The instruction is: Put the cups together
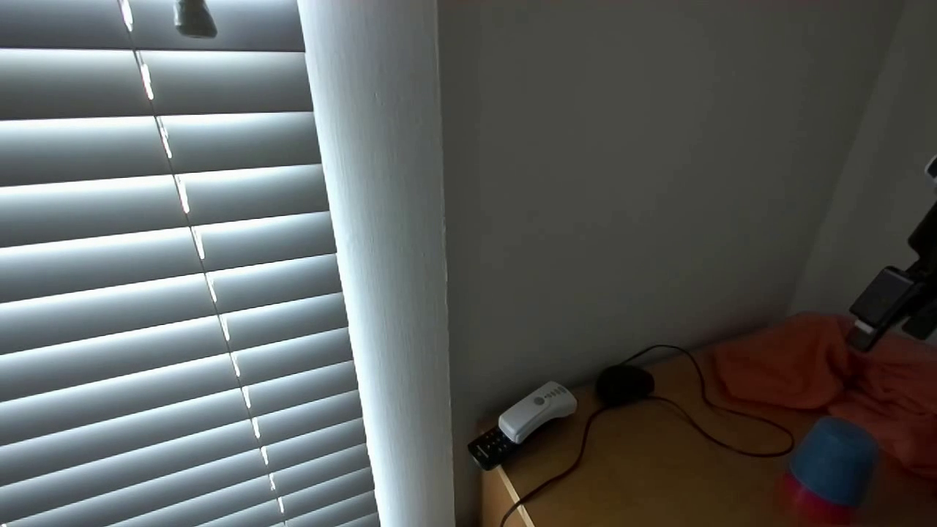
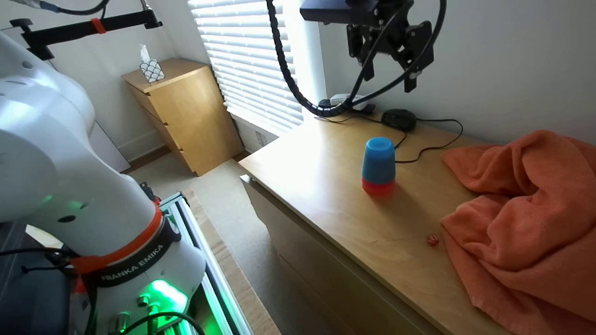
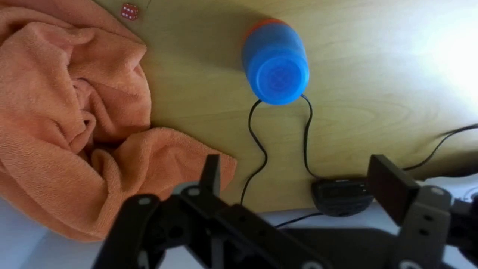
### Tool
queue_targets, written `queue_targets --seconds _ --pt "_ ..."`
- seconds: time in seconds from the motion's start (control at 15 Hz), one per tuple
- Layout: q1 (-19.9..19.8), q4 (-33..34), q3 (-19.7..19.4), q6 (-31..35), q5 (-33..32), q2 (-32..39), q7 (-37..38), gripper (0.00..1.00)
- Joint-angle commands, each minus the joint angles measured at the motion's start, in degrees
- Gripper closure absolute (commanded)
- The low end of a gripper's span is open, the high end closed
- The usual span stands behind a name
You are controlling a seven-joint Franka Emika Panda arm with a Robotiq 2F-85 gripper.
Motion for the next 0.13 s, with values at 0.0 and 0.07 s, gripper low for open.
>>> queue_targets --seconds 0.0,0.07 --pt "0.4 -0.1 -0.5 -0.8 -0.2 -1.5 1.0 0.00" --pt "0.4 -0.3 -0.5 -1.3 -0.2 -2.5 1.3 0.00"
